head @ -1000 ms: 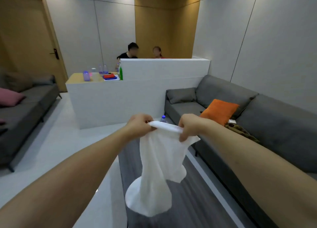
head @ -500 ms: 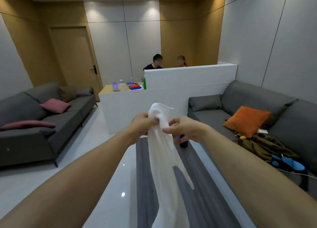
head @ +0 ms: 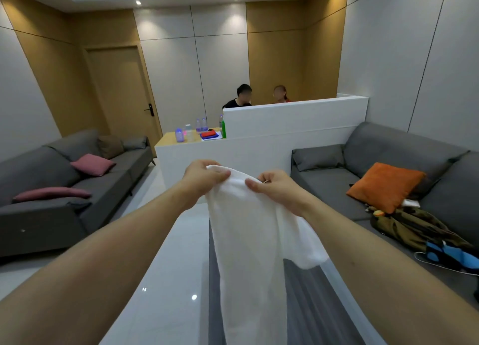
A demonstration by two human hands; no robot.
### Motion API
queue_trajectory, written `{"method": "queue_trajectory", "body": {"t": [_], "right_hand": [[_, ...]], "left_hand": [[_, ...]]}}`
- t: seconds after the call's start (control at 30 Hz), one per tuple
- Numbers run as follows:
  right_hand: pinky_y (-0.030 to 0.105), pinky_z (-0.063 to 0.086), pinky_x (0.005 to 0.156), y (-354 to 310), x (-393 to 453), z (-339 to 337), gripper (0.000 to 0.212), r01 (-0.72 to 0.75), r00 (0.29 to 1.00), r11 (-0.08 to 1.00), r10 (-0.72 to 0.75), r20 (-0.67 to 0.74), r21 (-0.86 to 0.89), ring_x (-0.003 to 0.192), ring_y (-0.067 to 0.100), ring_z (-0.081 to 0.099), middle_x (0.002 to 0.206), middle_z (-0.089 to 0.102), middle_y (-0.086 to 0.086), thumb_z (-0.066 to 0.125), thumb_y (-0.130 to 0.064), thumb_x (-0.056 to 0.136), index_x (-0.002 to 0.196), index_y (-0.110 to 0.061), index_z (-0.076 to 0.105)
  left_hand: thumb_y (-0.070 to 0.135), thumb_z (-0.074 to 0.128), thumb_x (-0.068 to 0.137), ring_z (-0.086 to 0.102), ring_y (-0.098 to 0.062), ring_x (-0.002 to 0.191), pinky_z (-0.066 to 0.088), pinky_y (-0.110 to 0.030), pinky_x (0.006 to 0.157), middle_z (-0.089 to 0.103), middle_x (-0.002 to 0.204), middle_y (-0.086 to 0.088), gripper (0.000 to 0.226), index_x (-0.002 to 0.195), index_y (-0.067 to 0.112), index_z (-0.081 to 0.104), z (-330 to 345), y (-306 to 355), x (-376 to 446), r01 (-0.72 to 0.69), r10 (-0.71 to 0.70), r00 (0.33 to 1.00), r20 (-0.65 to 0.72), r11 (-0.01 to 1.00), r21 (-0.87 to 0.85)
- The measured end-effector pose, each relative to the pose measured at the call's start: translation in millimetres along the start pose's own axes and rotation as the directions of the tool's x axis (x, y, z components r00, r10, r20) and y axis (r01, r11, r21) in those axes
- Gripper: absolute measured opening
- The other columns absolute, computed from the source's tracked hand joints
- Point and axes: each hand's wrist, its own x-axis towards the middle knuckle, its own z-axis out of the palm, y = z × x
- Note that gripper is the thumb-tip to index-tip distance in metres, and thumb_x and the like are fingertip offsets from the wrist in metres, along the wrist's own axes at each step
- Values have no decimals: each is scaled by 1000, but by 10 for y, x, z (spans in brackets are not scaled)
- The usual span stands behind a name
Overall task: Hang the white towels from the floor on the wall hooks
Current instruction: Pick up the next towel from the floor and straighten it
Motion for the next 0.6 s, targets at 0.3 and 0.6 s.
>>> {"method": "queue_trajectory", "body": {"t": [0.3, 0.6], "right_hand": [[24, 37, 53, 405, 594, -176, 27, -117, 986, 857, 161, 46, -501, 60, 14, 50, 62, 52, -2, 87, -18, 64, 62, -16, 59], [27, 37, 52, 609, 2122, 75, 30, -221, 974, 699, 198, -112, -680, 65, 20, 56, 60, 56, 0, 79, -33, 74, 55, -18, 61]], "left_hand": [[31, 74, 84, 63, -20, 95, 55, -35, 80, 67, 101, -4, 15, 94, 21, 73, -343, -579, 646, 4, 1, 998, -64, 997, 80], [33, 80, 75, 63, -14, 87, 50, -27, 72, 71, 86, 5, 11, 80, 25, 74, -891, -1416, 2136, -8, 30, 998, -51, 919, 395]]}}
